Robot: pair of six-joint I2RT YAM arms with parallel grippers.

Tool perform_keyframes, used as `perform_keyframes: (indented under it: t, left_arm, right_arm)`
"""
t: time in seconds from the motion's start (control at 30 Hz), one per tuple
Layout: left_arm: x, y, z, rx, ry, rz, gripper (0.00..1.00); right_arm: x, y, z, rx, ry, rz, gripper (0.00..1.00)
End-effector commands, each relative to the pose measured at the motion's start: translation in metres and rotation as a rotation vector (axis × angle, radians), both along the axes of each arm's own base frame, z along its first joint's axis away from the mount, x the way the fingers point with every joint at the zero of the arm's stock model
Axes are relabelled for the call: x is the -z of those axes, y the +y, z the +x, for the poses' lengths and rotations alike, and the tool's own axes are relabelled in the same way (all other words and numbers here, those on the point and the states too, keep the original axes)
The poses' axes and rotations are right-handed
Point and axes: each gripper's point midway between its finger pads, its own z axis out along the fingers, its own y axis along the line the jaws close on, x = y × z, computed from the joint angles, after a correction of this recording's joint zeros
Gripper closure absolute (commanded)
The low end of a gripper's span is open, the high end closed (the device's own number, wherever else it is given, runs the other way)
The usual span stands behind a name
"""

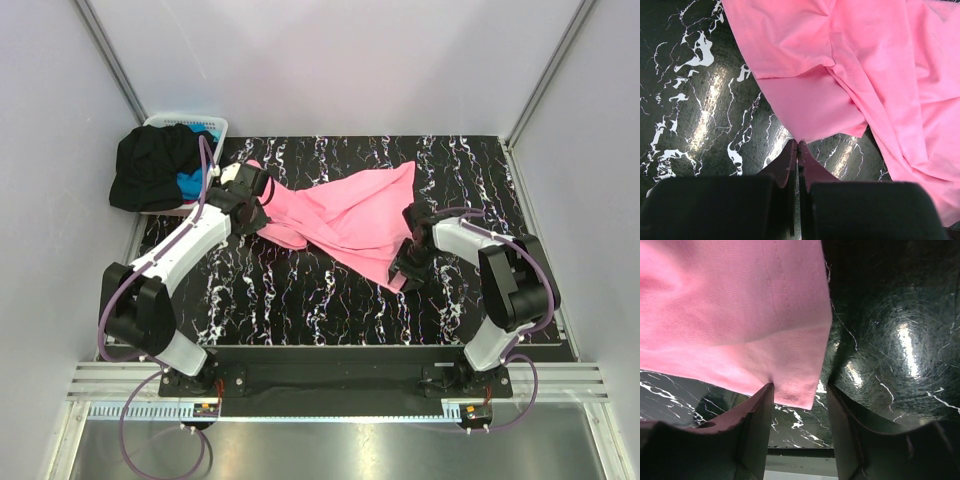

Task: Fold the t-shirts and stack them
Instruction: Flatten the tshirt out

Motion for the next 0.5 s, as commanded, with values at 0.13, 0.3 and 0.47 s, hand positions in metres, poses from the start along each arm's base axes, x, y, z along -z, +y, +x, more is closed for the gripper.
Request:
perform_keyframes:
  t: [0.13,0.3,0.47]
  left_arm:
    - [-0.019,0.008,0.002,-0.017,-0.06,0.02,1.0]
    - [-0.028,0.013,0.0,-0.029,-0.075,0.035,1.0]
    - [-0.054,0.031,-0.013,-0.065,-0.117,0.077,1.0]
  right_arm:
    - [0.008,0.008,-0.002,-0.028,0.018,0.015,0.83]
    - [-0.002,0.004,0.0,-0.018,-0.013,-0.003,1.0]
    - [-0.04,-0.025,0.015,0.014,-0.123,-0.161,1.0]
